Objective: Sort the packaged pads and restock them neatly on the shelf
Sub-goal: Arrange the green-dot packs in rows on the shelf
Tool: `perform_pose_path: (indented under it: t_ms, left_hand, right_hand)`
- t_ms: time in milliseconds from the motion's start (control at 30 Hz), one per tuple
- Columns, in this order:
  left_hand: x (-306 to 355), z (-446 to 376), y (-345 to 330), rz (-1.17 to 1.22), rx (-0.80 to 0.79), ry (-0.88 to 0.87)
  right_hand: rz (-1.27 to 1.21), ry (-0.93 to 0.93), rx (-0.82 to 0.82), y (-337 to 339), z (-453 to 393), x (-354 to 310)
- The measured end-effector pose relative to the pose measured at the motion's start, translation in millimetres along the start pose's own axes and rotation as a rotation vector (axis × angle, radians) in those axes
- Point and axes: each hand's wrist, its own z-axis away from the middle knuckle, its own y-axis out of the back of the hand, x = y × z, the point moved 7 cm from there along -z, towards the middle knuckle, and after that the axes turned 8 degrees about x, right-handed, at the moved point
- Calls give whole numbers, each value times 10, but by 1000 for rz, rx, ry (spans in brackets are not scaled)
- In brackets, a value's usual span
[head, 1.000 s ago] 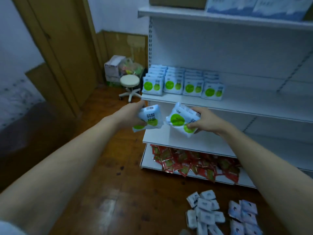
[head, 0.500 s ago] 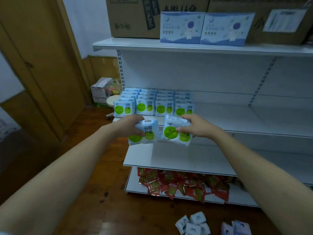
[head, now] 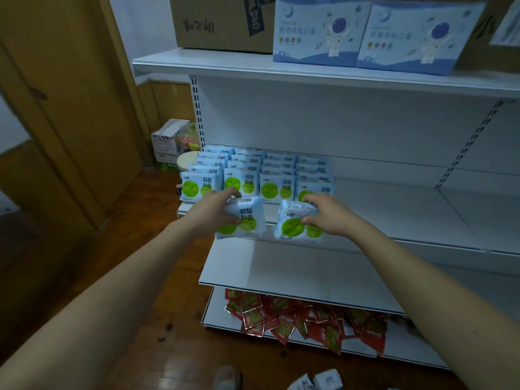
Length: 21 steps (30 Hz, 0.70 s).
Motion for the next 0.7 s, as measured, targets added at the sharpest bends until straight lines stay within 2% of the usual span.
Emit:
perform_pose_path:
  t_ms: [100,200,300,467,567,700]
  left_hand:
    - [-100,-348,-9,-151,20,-41]
    - [-229,-792,-48,-228,16,-120]
    - [-379,-1171,-101,-249,-11,-144]
    - [-580,-1604,-304,-325,-124,-209]
    - [-619,-1778,-404,-290,-184,-237]
    - [-623,-1867,-514,-247,-165,-291]
  right_hand:
    - [205,-59,-25,-167,-346,9]
    - [304,-73,-17,-263,-752,-54]
    - [297,-93,-5,-335,-1160,-118]
    - [328,-144,-109,-626,-1599,-185]
    - [365,-157,-146,-764,-1771,-150]
    - [373,-151,17,-860,-1824,-143]
